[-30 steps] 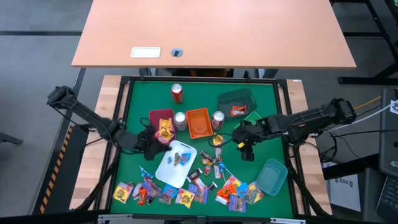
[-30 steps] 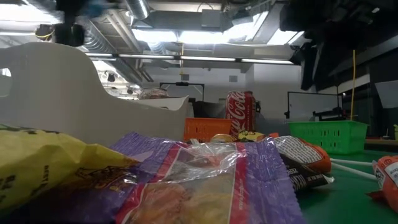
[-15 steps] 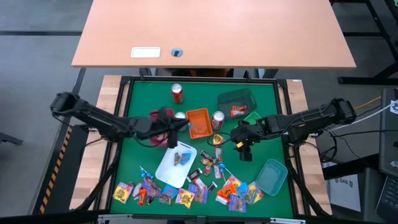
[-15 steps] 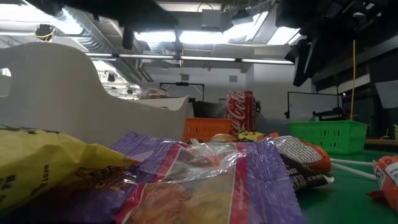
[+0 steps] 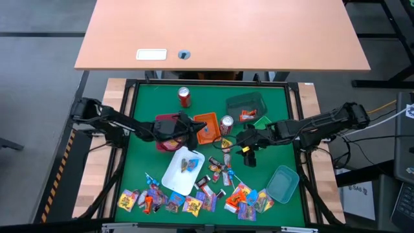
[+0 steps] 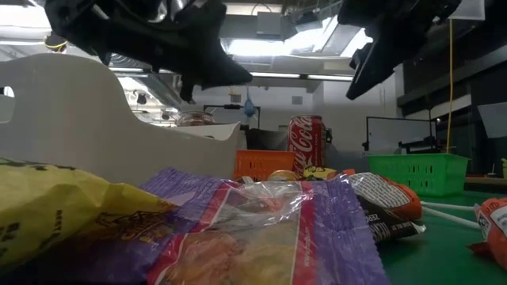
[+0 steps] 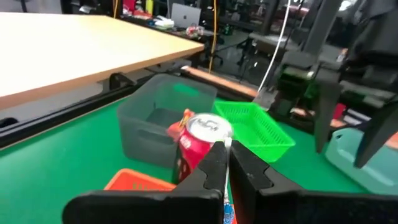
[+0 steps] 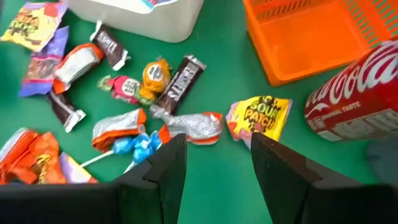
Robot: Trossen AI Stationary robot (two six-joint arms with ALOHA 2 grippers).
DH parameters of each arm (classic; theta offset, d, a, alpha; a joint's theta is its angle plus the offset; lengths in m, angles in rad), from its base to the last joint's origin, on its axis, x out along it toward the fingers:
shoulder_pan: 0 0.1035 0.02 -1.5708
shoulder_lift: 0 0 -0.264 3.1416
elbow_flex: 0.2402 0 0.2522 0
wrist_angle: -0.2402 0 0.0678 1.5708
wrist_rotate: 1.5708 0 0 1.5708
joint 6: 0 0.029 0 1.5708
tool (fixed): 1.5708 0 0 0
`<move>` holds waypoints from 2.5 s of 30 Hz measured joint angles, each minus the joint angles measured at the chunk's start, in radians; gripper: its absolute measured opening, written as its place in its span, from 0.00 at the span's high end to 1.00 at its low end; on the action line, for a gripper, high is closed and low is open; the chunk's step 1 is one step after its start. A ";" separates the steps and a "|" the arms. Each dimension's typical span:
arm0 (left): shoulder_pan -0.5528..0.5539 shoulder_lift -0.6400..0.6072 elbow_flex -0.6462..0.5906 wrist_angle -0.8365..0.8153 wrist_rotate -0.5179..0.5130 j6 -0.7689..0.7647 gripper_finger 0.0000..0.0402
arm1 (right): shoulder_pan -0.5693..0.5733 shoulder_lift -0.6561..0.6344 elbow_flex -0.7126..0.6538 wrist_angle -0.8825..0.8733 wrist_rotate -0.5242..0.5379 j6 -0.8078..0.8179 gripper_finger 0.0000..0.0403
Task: Sort candy
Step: Put the blue lollipop into the orange bin, then put the yellow candy pack into the red bin
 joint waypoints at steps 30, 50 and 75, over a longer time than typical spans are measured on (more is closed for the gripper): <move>0.012 0.017 -0.001 0.008 0.039 0.047 0.73 | -0.001 0.314 0.000 0.125 0.179 0.001 0.56; 0.011 0.017 -0.001 0.007 0.041 0.047 0.73 | -0.001 0.401 0.000 0.133 0.229 0.000 0.86; -0.021 0.004 0.000 0.011 0.099 0.052 0.73 | 0.000 0.398 0.232 -0.208 0.162 -0.013 0.97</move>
